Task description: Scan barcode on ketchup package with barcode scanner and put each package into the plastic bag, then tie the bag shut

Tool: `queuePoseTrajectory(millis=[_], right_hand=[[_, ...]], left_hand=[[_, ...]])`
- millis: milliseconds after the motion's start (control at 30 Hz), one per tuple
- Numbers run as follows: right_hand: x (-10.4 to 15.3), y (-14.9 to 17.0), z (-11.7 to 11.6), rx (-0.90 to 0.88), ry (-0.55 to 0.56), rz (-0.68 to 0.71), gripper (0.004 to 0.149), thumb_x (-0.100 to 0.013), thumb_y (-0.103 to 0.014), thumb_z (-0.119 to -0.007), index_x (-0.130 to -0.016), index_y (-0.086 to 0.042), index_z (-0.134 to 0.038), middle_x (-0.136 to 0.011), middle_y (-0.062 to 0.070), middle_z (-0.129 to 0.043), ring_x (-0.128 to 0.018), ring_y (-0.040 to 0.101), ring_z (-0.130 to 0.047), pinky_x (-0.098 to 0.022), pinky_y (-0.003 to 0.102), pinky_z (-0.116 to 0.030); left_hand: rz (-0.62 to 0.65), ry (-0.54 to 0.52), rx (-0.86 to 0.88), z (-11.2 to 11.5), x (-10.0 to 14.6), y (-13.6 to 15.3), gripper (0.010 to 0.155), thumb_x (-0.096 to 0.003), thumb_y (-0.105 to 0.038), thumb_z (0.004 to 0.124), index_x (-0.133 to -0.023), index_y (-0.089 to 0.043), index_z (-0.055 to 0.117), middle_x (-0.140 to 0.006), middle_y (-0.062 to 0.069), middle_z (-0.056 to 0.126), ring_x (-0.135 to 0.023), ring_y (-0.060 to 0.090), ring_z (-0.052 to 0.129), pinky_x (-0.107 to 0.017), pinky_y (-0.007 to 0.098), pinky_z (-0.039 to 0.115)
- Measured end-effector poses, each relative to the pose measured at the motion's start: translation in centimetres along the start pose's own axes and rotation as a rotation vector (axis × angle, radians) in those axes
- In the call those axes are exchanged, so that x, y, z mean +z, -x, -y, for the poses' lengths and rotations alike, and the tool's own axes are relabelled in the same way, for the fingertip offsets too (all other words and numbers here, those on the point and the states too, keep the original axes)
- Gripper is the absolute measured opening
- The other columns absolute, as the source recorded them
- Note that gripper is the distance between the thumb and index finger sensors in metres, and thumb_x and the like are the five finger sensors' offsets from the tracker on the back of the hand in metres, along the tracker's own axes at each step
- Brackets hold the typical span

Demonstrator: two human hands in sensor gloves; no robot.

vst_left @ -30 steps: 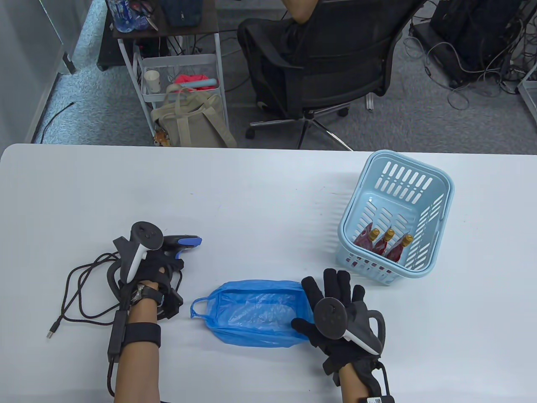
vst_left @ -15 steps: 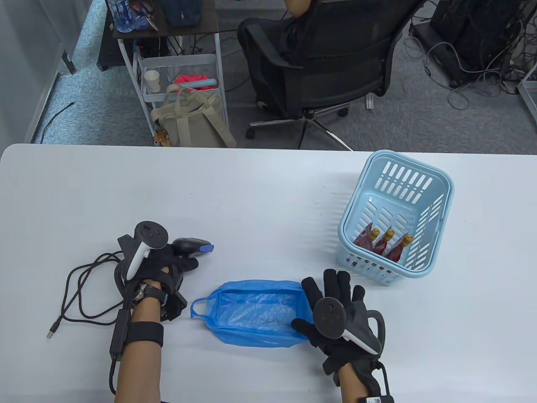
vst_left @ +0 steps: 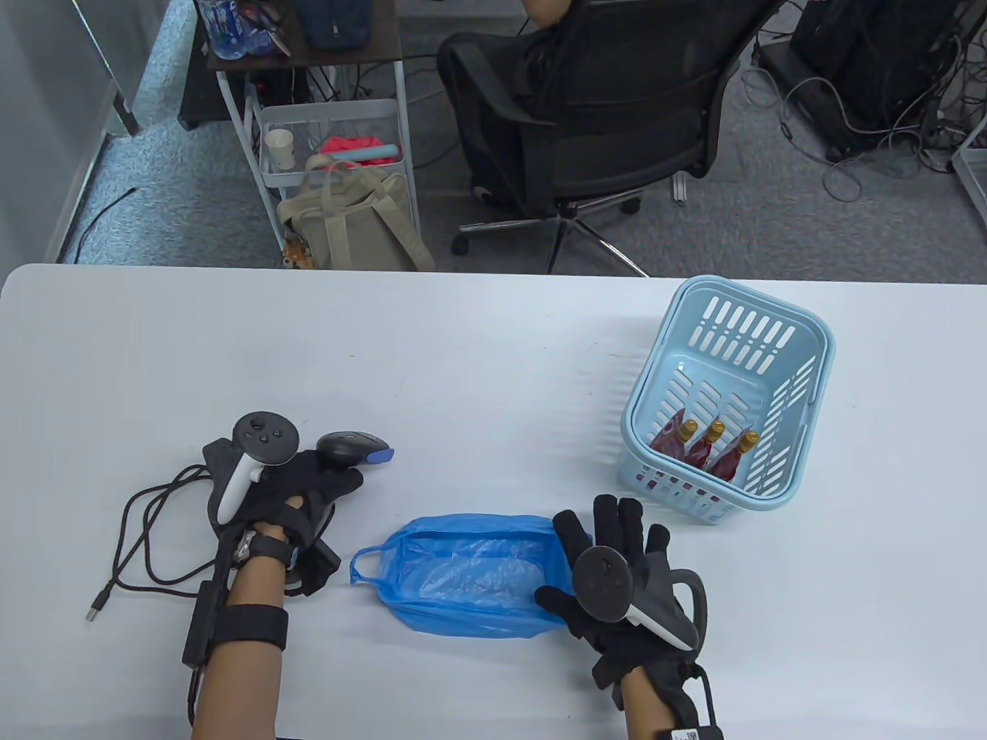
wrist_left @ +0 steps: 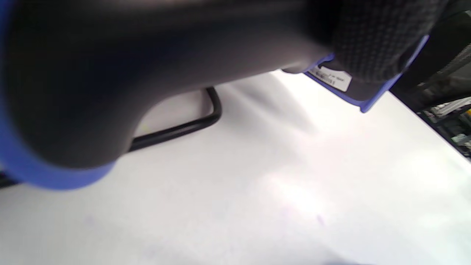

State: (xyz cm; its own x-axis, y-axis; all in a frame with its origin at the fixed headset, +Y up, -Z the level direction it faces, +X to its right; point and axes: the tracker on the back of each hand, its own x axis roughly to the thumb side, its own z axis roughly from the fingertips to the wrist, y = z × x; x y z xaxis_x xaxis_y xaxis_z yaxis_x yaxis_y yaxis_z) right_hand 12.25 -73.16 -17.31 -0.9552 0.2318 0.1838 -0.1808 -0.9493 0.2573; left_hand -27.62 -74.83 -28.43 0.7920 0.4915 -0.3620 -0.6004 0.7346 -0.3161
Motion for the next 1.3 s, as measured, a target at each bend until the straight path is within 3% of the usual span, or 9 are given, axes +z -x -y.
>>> queuePoseTrajectory(millis=[533,1033,1300], right_hand=[[0.0,-0.4,-0.1,0.024,-0.01,0.0,0.088,-0.049,-0.061,-0.072,-0.116,-0.023,-0.03,-0.118,0.025,-0.012,-0.105,0.051,-0.006,-0.071,0.074,-0.013],[-0.1,-0.5,-0.2,0.039,-0.014,-0.004,0.088,-0.049,-0.061,-0.072,-0.116,-0.023,-0.03,-0.118,0.025,-0.009,-0.105,0.051,-0.005,-0.071,0.074,-0.013],[-0.1,-0.5,-0.3,0.059,-0.027,-0.016,0.088,-0.049,-0.061,-0.072,-0.116,-0.023,-0.031,-0.118,0.025,-0.012,-0.105,0.051,-0.006,-0.071,0.074,-0.013]], left_hand=[[0.409,-0.049,0.088,-1.0,5.5,-1.7,0.059,-0.0416,-0.056,0.088,-0.091,-0.024,0.083,-0.085,-0.002,0.076,-0.071,0.028,0.088,-0.059,0.051,0.077],[0.544,-0.026,0.118,1.7,8.5,-2.0,0.053,-0.0434,-0.051,0.089,-0.09,-0.027,0.083,-0.097,0.001,0.074,-0.084,0.036,0.088,-0.065,0.055,0.074],[0.575,-0.04,0.107,1.6,9.1,-2.0,0.052,-0.0431,-0.05,0.09,-0.09,-0.028,0.082,-0.098,0.004,0.076,-0.083,0.037,0.09,-0.064,0.055,0.075]])
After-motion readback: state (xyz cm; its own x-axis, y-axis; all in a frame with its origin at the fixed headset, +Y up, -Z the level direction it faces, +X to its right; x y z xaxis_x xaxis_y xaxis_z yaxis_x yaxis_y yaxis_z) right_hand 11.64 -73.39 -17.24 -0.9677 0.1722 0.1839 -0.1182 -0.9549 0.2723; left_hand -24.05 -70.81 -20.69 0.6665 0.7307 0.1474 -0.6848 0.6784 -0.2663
